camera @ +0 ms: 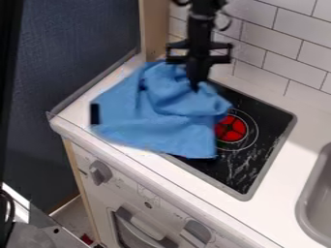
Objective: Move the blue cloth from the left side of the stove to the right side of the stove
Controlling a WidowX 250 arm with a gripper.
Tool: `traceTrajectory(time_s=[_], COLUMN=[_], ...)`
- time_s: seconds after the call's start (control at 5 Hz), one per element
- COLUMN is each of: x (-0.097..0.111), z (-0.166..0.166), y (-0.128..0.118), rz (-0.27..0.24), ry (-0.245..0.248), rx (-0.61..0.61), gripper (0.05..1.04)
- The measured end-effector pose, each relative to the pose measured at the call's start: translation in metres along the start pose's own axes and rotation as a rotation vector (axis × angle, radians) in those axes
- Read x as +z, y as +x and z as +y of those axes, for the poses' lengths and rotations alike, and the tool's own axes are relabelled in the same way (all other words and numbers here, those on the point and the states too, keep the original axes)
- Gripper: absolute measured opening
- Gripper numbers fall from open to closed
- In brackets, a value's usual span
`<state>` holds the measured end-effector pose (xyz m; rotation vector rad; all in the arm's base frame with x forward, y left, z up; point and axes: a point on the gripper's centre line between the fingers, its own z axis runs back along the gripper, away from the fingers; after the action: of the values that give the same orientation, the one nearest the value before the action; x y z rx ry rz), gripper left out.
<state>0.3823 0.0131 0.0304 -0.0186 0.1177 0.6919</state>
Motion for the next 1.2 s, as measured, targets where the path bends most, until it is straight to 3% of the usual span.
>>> traceTrajectory(time_s=[0.2,0.6,0.8,1.0,1.2], x=[0.008,-0.030,-0.036,-0.045,-0.019], z=[-0.029,-0.068,-0.075,-0.075,-0.084], y=[-0.008,-0.024,-0.033,-0.050,-0.069], rz=[0.033,0.157,0.189,0.174,0.103], ry=[-0.040,-0.027,-0.054,-0.079,-0.114], rx=[-0.053,-0.169,-0.196,-0.253,-0.327], gripper=[0.055,0.059,0.059,0.069,0.204])
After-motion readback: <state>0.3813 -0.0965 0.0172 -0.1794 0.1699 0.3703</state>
